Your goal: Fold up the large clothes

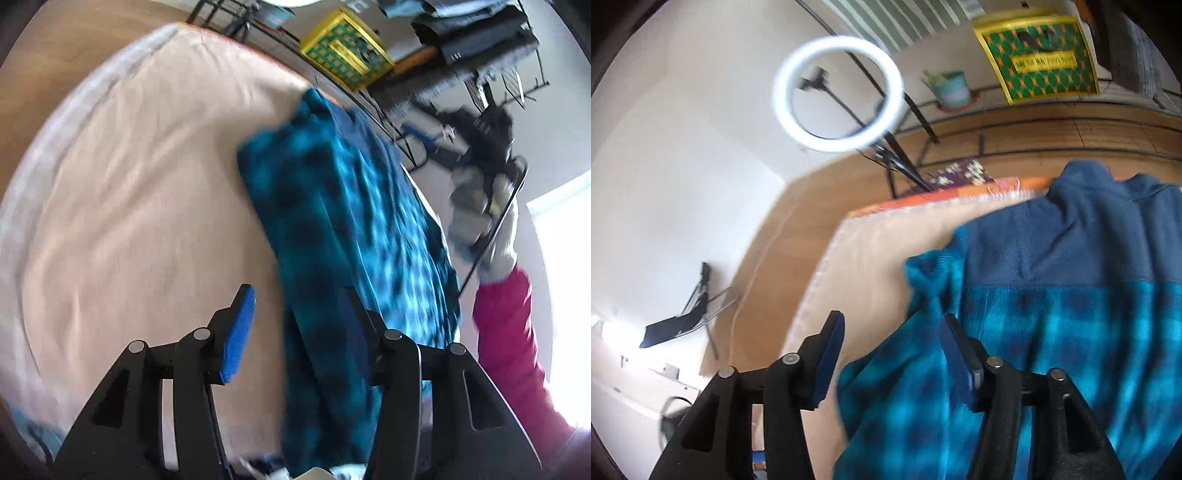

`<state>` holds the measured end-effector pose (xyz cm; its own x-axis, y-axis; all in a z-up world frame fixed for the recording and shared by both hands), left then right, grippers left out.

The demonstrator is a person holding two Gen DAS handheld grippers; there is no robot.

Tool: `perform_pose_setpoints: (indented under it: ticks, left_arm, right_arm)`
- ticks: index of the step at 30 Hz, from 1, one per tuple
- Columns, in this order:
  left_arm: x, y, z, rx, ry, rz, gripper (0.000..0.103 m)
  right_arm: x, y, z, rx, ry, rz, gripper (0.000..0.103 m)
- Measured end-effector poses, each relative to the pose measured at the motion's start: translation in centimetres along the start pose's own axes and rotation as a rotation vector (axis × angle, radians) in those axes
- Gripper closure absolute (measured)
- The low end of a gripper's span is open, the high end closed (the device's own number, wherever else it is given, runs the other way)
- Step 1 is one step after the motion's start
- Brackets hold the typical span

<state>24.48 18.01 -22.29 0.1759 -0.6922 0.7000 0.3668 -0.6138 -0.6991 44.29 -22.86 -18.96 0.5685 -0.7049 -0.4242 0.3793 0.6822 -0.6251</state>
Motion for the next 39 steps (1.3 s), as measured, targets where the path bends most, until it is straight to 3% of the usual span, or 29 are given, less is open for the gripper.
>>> perform_pose_setpoints:
  ticks: [2,5,9,12,18,22,26,27,28,30,35,39]
  left_arm:
    - [-0.3,-0.2,-3.4,-0.032,-0.011,-0.005,0.055]
    - [-1.1,0.0,-7.3,-0.051,-0.049,-0.019,0.055]
    - [-3.0,0.2,-11.0,-0.043,-0.13,-0.042,0.055]
    - [-4.1,0.3,-13.0,0.007,-0.163,-0.029,0.055]
    - [-4.1,1.9,-14.6,0.01,-0.168,-0.04,0.055]
    - [-3.2,3.1,-15.4,-0.001,-0.168,-0.094,0.055]
    - [-2.6,3.9,-15.6,0.0,-0.169,-0.148,0.055]
    - [-2.1,4.2,-15.7,0.001,-0.149,-0.134,0.057]
    - [-1.8,4.3,-15.7,0.0,-0.134,-0.122,0.071]
    - [-1.0,4.7,-15.8,0.001,-0.086,-0.067,0.089]
    - [0.7,4.1,-16.1,0.047,0.014,-0.014,0.097]
    - [1.8,3.4,-16.2,0.078,0.059,-0.029,0.098]
  right_arm:
    - [-1.0,-2.9,-0.7,0.018,-0.005,0.028,0.036]
    - [-2.2,-7.5,-2.3,0.057,-0.016,0.062,0.032]
    - [-4.4,-11.9,-4.4,0.08,-0.049,0.037,0.027]
    - [-5.6,-13.8,-5.9,0.067,-0.074,-0.016,0.026]
    - [-8.7,-16.8,-8.7,0.03,-0.187,-0.178,0.018]
    - [-10.2,-15.5,-9.8,-0.023,-0.251,-0.253,0.018]
    - [-11.4,-12.4,-10.3,-0.09,-0.278,-0.25,0.018]
    - [-11.9,-11.9,-10.5,-0.1,-0.281,-0.244,0.018]
    - [-12.3,-11.0,-10.7,-0.114,-0.285,-0.236,0.018]
    - [-13.1,-9.1,-10.7,-0.143,-0.303,-0.228,0.018]
    - [-14.0,-4.5,-10.9,-0.211,-0.331,-0.243,0.018]
    - [-13.9,-1.8,-10.9,-0.259,-0.339,-0.275,0.019]
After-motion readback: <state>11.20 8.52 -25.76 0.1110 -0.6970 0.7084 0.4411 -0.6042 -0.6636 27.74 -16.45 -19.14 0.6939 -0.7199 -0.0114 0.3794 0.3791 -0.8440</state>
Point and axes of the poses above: each gripper's, at about its wrist camera, not at the fingertips, and y roughly the way its jaws point, x to its right, z to its top, the point moved 2 cm from there along y, roughly the way its jaws point, and after that the axes turned 12 degrees about -y, right-handed, at the moved point
